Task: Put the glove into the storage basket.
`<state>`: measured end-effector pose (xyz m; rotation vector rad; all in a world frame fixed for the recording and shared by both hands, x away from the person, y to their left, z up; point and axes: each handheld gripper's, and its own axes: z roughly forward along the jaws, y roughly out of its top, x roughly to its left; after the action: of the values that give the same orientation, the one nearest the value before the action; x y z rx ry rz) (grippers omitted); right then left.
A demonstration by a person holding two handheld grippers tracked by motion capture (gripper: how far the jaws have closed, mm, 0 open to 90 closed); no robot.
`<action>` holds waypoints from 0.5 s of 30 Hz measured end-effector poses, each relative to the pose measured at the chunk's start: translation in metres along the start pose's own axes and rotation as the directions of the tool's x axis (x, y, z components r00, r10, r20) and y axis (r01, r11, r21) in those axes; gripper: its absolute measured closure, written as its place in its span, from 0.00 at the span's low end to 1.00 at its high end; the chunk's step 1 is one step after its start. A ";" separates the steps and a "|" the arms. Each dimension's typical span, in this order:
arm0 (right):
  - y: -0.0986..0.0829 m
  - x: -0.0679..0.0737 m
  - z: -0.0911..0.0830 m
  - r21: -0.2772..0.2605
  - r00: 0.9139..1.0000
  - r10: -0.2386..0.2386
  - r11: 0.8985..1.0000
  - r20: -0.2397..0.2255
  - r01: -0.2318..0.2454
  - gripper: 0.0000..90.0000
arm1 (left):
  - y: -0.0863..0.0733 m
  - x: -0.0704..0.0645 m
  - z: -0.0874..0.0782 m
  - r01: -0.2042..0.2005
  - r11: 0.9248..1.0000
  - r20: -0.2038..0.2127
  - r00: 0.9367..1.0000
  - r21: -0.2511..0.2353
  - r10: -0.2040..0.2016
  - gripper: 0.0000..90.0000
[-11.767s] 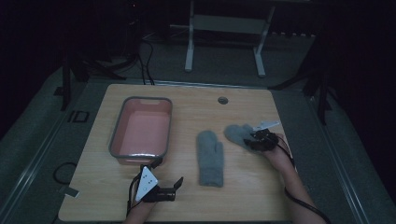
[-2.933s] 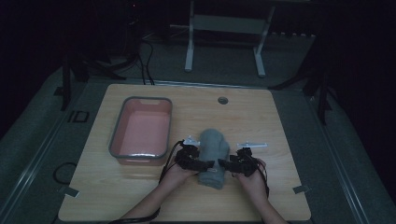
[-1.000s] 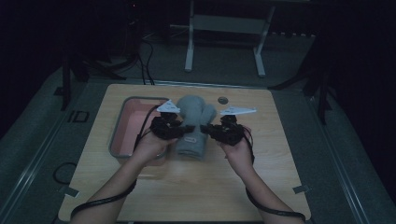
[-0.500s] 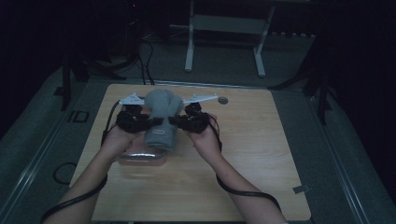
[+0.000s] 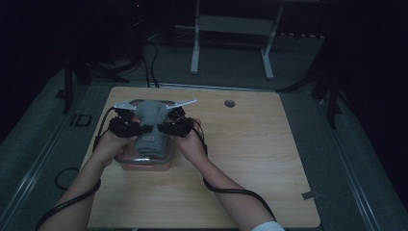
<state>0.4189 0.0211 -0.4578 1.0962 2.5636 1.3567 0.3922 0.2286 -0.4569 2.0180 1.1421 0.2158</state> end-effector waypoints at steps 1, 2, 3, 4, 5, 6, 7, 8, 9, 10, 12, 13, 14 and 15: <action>-0.002 -0.002 0.004 0.015 1.000 0.001 1.000 0.008 -0.001 0.91 | 0.000 0.001 0.004 -0.001 1.000 -0.004 1.000 0.022 0.001 0.85; -0.004 -0.004 0.008 0.028 1.000 0.003 1.000 0.014 -0.003 0.91 | -0.001 0.002 0.009 -0.003 0.999 -0.010 1.000 0.043 0.004 0.85; -0.005 -0.006 0.012 0.044 1.000 0.006 0.999 0.021 -0.007 0.91 | -0.001 0.003 0.013 0.003 0.998 -0.015 1.000 0.070 -0.002 0.85; -0.007 -0.008 0.016 0.058 1.000 0.007 0.998 0.025 -0.008 0.91 | -0.001 0.004 0.017 0.010 0.996 -0.020 1.000 0.084 -0.009 0.85; -0.008 -0.009 0.020 0.069 0.999 0.010 0.998 0.031 -0.012 0.91 | -0.001 0.004 0.020 0.011 0.995 -0.023 1.000 0.104 -0.008 0.85; -0.010 -0.010 0.023 0.079 0.999 0.008 0.997 0.035 -0.011 0.91 | -0.001 0.005 0.024 0.015 0.992 -0.026 1.000 0.122 -0.012 0.85; -0.011 -0.011 0.025 0.091 0.999 0.011 0.996 0.040 -0.015 0.91 | -0.001 0.006 0.027 0.016 0.991 -0.031 0.999 0.135 -0.012 0.85; -0.012 -0.012 0.028 0.100 0.999 0.012 0.995 0.047 -0.017 0.91 | -0.001 0.006 0.030 0.020 0.989 -0.035 0.999 0.147 -0.015 0.85; -0.013 -0.013 0.030 0.108 0.999 0.016 0.994 0.051 -0.022 0.91 | -0.001 0.006 0.033 0.025 0.987 -0.040 0.999 0.158 -0.019 0.85; -0.014 -0.015 0.032 0.115 0.998 0.020 0.993 0.055 -0.027 0.91 | -0.001 0.006 0.036 0.029 0.985 -0.043 0.999 0.172 -0.022 0.85; -0.015 -0.016 0.034 0.121 0.998 0.016 0.992 0.057 -0.023 0.91 | -0.002 0.007 0.041 0.038 0.981 -0.045 0.999 0.188 -0.030 0.85; -0.014 -0.015 0.035 0.130 0.998 0.007 0.991 0.066 -0.015 0.90 | -0.002 0.008 0.043 0.049 0.980 -0.039 0.998 0.195 -0.042 0.85; -0.013 -0.014 0.035 0.139 0.997 -0.003 0.990 0.072 -0.007 0.90 | -0.003 0.010 0.044 0.054 0.979 -0.040 0.998 0.199 -0.047 0.85; -0.012 -0.013 0.036 0.149 0.997 -0.014 0.989 0.072 0.003 0.88 | -0.004 0.011 0.045 0.057 0.977 -0.033 0.998 0.204 -0.051 0.85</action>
<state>0.4342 0.0340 -0.4925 1.1324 2.6486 1.1165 0.4178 0.2133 -0.4924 2.1654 1.2796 0.1024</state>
